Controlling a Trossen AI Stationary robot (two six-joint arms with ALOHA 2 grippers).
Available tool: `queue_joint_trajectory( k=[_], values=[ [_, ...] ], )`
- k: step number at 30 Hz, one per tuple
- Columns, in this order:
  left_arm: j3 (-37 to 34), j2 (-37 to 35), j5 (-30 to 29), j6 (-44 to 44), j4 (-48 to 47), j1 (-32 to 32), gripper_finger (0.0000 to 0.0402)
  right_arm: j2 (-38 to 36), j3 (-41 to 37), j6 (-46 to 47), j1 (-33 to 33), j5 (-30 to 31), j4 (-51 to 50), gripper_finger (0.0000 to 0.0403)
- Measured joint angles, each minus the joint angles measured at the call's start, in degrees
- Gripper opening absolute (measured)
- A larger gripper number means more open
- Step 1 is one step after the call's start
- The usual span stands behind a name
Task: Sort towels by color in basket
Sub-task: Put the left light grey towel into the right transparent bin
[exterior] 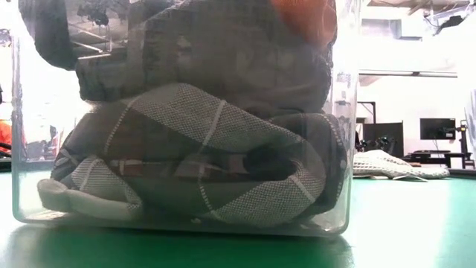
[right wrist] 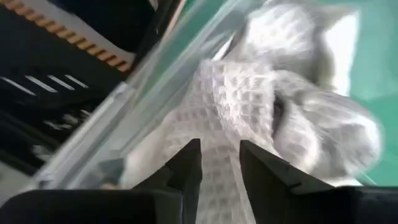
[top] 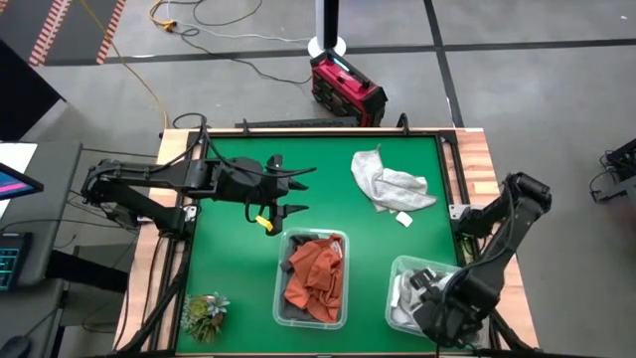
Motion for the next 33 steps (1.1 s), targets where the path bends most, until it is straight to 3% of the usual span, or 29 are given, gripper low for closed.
queue_joint_trajectory(
  k=[5, 11, 15, 22, 25, 28, 33],
  values=[
    [0.00, 0.00, 0.00, -0.03, 0.03, 0.00, 0.0208, -0.11, 10.58, 4.52, 0.21, 1.76, -12.91, 0.0135],
    [0.00, 0.00, -0.02, -0.07, -1.31, -0.45, 0.0208, -0.12, 9.25, 6.30, 3.50, 2.79, -21.11, 0.0127],
    [0.00, 0.00, -0.01, -0.21, -1.74, -0.61, 0.0208, -0.09, 3.25, 6.27, 5.84, 2.79, -17.57, 0.0121],
    [0.00, 0.00, -0.02, -0.22, -1.04, -0.63, 0.0208, -0.07, -12.29, 2.94, 8.12, 2.75, 2.43, 0.0095],
    [0.00, 0.00, -0.02, -0.15, -0.27, -0.63, 0.0208, -0.07, -14.72, 2.81, 7.36, 2.60, 4.76, 0.0079],
    [0.00, 0.00, -0.02, -0.22, 0.38, -0.63, 0.0208, 0.01, -11.92, 2.79, 6.04, 1.24, -1.09, 0.0067],
    [0.00, 0.00, -0.02, -0.17, 0.26, -0.63, 0.0208, 0.00, -0.20, 3.51, 4.06, 0.61, -12.93, 0.0060]
  ],
)
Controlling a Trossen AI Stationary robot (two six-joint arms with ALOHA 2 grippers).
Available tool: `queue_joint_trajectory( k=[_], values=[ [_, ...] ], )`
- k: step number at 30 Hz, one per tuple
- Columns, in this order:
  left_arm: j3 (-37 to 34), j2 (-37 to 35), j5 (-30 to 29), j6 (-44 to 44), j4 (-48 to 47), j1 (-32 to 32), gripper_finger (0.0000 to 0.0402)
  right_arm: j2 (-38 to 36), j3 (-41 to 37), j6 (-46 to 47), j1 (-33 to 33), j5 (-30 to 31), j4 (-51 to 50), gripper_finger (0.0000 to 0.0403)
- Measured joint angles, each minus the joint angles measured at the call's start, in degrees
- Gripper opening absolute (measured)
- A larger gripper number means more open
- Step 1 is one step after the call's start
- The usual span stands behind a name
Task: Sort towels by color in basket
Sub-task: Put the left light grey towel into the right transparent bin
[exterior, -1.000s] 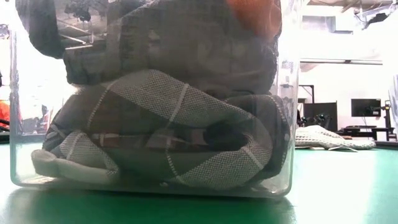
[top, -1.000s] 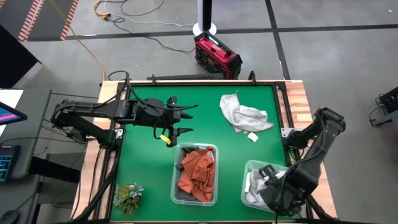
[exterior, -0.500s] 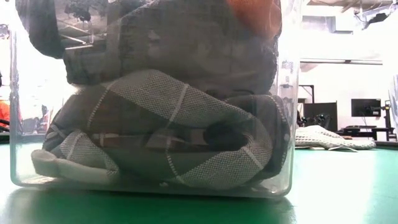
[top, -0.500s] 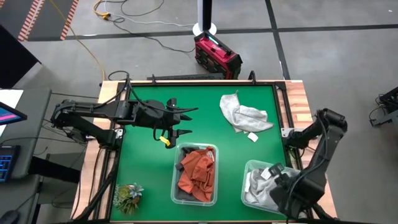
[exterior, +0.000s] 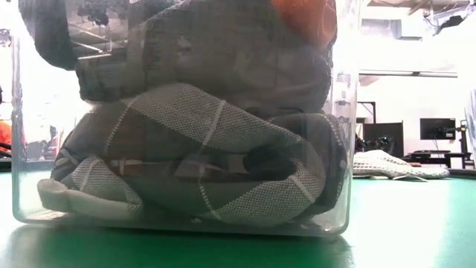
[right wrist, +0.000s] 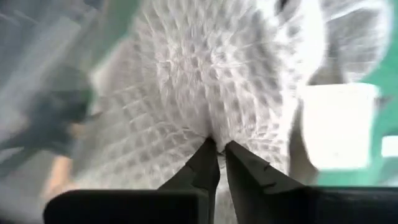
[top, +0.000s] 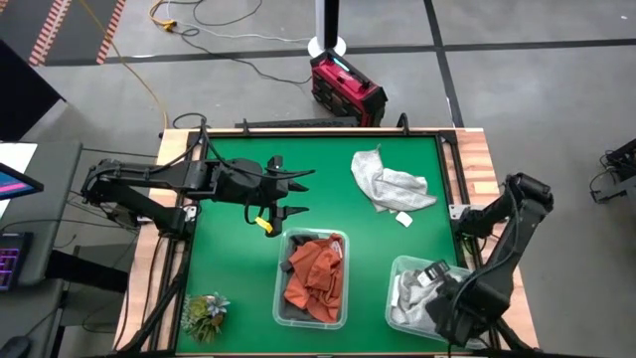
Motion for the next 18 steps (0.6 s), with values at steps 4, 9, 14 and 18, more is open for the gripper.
queue_joint_trajectory(
  k=[4, 9, 14, 18],
  values=[
    [0.00, 0.00, 0.00, 0.02, -0.01, 0.00, 0.0208, -0.10, 7.09, 1.22, -0.24, 3.72, -8.17, 0.0060],
    [0.00, 0.00, -0.01, 0.03, -0.15, -0.19, 0.0208, 0.07, 4.04, -3.52, -0.17, 10.55, -7.12, 0.0060],
    [0.00, 0.00, 0.00, -0.07, -0.91, -0.32, 0.0208, 0.22, -6.88, -7.96, -0.96, 10.54, 4.66, 0.0055],
    [0.01, 0.00, -0.02, -0.11, -1.43, -0.31, 0.0208, 0.28, -14.54, -12.51, -0.88, 9.09, 19.66, 0.0040]
  ],
)
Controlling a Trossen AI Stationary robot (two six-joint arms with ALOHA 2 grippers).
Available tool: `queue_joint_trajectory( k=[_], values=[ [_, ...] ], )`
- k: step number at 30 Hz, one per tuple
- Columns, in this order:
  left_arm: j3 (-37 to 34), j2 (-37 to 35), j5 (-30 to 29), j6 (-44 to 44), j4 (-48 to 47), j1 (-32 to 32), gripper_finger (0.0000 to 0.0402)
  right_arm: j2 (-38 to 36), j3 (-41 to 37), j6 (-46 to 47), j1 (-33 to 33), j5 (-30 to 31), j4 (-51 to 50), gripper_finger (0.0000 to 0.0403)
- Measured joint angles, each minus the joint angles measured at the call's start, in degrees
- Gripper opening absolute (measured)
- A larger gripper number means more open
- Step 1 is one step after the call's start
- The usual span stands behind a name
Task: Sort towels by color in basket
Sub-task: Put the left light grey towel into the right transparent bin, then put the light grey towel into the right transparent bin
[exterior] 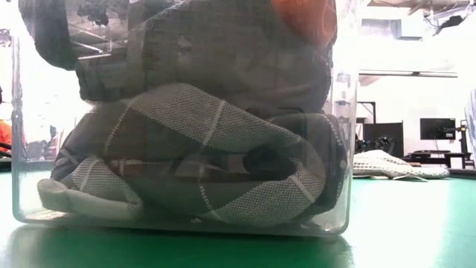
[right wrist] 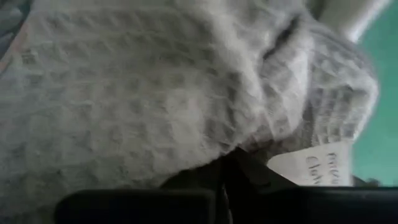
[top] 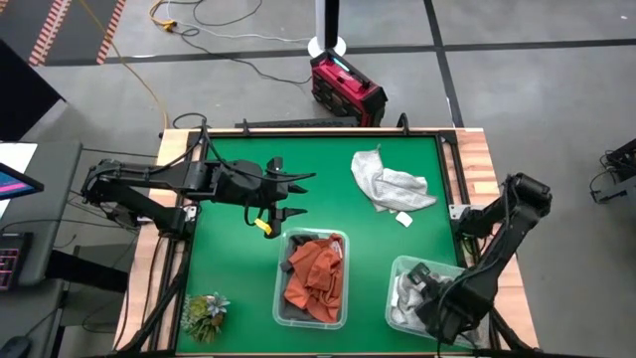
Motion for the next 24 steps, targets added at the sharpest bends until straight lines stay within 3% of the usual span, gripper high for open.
queue_joint_trajectory(
  k=[4, 11, 14, 18, 24],
  values=[
    [-0.01, 0.00, 0.00, -0.03, 0.53, 0.00, 0.0208, 0.02, 2.00, 0.64, -0.11, -0.85, -6.20, 0.0020],
    [0.00, 0.00, 0.00, 0.02, 1.30, 0.00, 0.0208, -0.02, 17.45, 5.13, -0.11, 0.43, -26.27, 0.0037],
    [0.01, 0.00, 0.00, 0.12, 1.29, 0.00, 0.0208, -1.41, 19.30, 5.79, -0.53, 6.76, -27.69, 0.0047],
    [-0.29, 0.00, -0.02, 0.33, 1.68, 0.00, 0.0208, -4.61, 17.88, 7.50, -2.51, 20.87, -28.08, 0.0049],
    [-1.63, 0.00, -2.03, 0.30, 0.96, 0.00, 0.0208, -11.34, 12.61, 11.54, -12.48, 28.81, -27.66, 0.0049]
  ],
)
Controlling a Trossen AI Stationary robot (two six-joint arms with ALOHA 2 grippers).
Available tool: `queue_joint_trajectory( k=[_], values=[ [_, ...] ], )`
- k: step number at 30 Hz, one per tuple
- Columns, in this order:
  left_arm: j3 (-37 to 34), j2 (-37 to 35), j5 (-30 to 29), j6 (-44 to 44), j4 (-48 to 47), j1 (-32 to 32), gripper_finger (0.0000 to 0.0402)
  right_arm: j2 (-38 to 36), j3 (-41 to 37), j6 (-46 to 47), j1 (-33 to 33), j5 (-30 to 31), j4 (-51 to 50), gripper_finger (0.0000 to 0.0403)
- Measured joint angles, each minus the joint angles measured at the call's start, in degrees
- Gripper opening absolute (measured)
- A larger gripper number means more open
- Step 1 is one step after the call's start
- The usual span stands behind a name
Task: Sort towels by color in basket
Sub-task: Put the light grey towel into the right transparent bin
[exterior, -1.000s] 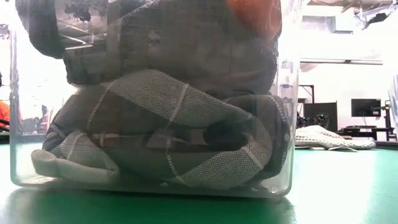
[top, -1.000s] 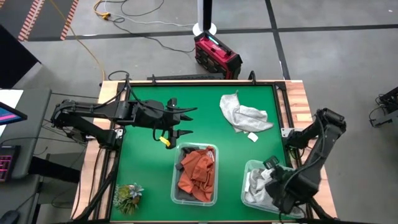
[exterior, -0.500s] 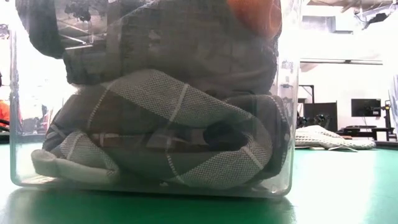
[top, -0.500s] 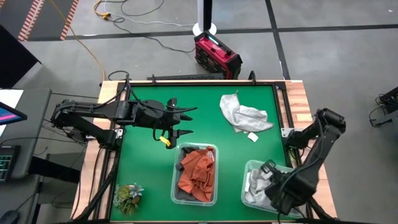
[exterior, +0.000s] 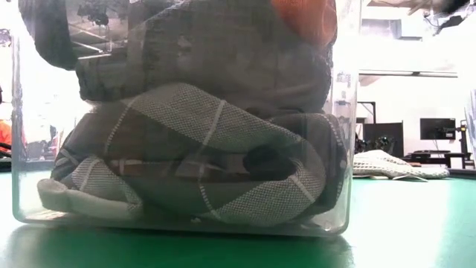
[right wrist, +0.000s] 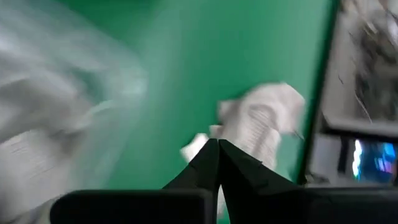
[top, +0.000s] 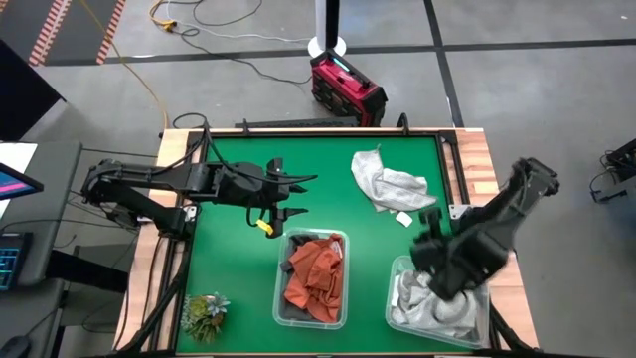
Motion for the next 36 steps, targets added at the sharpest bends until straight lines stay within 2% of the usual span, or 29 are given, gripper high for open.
queue_joint_trajectory(
  k=[4, 6, 11, 15, 18, 24, 27, 30, 36],
  values=[
    [0.00, 0.00, -0.33, 0.19, 0.12, 0.02, 0.0208, -3.89, -5.23, 5.48, -10.09, 4.88, 2.45, 0.0049],
    [0.00, 0.00, -0.33, 0.30, 0.44, 0.02, 0.0208, -5.57, -8.45, 6.95, -16.11, 5.36, 5.85, 0.0050],
    [0.00, 0.00, -0.33, 0.35, 0.28, 0.02, 0.0208, -8.75, -17.10, -1.02, -29.44, 5.09, 17.03, 0.0055],
    [0.00, 0.00, -0.33, 0.96, 0.20, 0.02, 0.0208, -8.91, -21.72, -7.10, -37.67, 4.15, 25.39, 0.0087],
    [-0.02, 0.00, -0.33, 1.20, -0.08, 0.02, 0.0208, -7.78, -23.07, -8.96, -43.45, 0.23, 30.16, 0.0132],
    [-0.04, 0.00, -0.33, 2.27, -0.07, 0.02, 0.0208, -5.37, -25.96, -11.80, -51.91, -10.33, 42.09, 0.0243],
    [-0.04, 0.00, -0.33, 2.27, -0.12, 0.02, 0.0208, -3.80, -27.71, -11.79, -55.17, -11.65, 47.23, 0.0282],
    [-0.04, 0.00, -0.33, 2.17, -0.90, 0.00, 0.0208, -2.05, -30.43, -11.79, -57.39, -12.03, 52.81, 0.0302],
    [-0.04, 0.00, -0.33, 1.06, -3.49, 0.00, 0.0208, 1.61, -35.72, -11.79, -59.28, -14.82, 58.78, 0.0306]
  ],
)
